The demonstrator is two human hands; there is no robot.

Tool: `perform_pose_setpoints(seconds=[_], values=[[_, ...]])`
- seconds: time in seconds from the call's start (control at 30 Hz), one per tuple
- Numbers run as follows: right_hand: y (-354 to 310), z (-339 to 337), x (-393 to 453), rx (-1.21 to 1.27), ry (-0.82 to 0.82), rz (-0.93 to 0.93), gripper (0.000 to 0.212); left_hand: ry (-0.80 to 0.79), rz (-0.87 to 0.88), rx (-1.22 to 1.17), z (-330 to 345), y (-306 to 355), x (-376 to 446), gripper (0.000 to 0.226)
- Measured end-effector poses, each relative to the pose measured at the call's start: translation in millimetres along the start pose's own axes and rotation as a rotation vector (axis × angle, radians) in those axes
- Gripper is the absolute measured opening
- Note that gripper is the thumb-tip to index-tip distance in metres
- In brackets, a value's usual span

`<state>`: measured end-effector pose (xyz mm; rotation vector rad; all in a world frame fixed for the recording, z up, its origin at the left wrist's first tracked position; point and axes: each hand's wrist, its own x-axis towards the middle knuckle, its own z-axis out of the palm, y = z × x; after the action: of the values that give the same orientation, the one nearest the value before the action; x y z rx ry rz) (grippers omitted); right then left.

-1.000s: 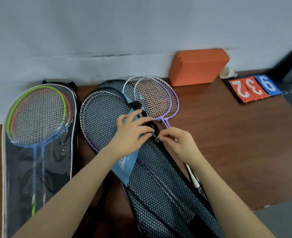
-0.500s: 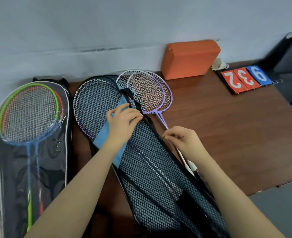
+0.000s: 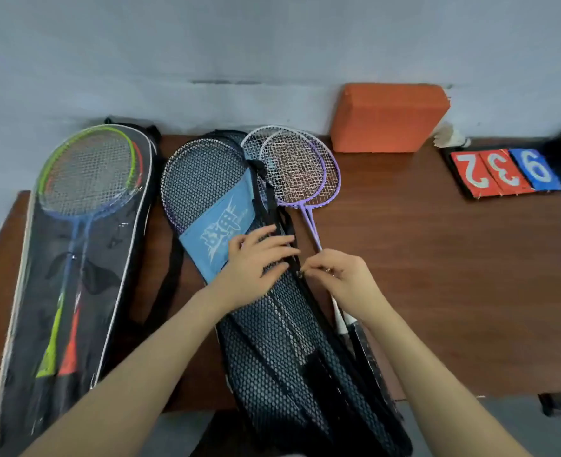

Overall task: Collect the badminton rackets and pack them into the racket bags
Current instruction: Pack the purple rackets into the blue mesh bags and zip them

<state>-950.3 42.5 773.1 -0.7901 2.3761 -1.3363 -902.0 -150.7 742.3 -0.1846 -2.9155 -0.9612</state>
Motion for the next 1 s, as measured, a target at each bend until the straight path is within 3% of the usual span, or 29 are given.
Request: perform_pose_setpoints(seconds=[0.13, 0.23, 0.33, 0.47, 0.6, 0.7, 0.77, 0.87, 1.0], values=[[4, 3, 0, -0.05, -0.041, -0.041, 0.013, 0.057, -0.112, -0.073, 10, 11, -17, 0.022], [9, 3, -6, -0.076, -0.005, -0.034, 0.013, 0.075, -0.111, 0.009, 10, 13, -13, 0.013], [12, -4, -16, -0.082, 0.009, -0.048, 0.013, 0.201, -0.209, 0.045, 13, 20, -7, 0.015], [16, -26, -41, -0.096, -0.128, -0.059, 0.014, 0.314, -0.379, -0.043, 22, 26, -7, 0.018], [21, -42, -72, -0.075, -0.186, -0.095, 0.012, 0.362, -0.474, -0.018, 37, 27, -19, 0.02], [26, -40, -87, -0.082, -0.184, -0.101, 0.012, 0.287, -0.537, 0.065, 42, 38, -27, 0.023], [29, -37, -94, -0.078, -0.14, -0.099, 0.012, 0.172, -0.488, 0.134, 39, 54, -36, 0.028], [32, -33, -101, -0.011, -0.063, -0.108, 0.012, 0.028, -0.273, 0.123, 42, 89, -59, 0.029], [30, -28, -105, -0.001, -0.069, -0.153, 0.012, 0.17, -0.202, 0.1, 58, 112, -83, 0.031]])
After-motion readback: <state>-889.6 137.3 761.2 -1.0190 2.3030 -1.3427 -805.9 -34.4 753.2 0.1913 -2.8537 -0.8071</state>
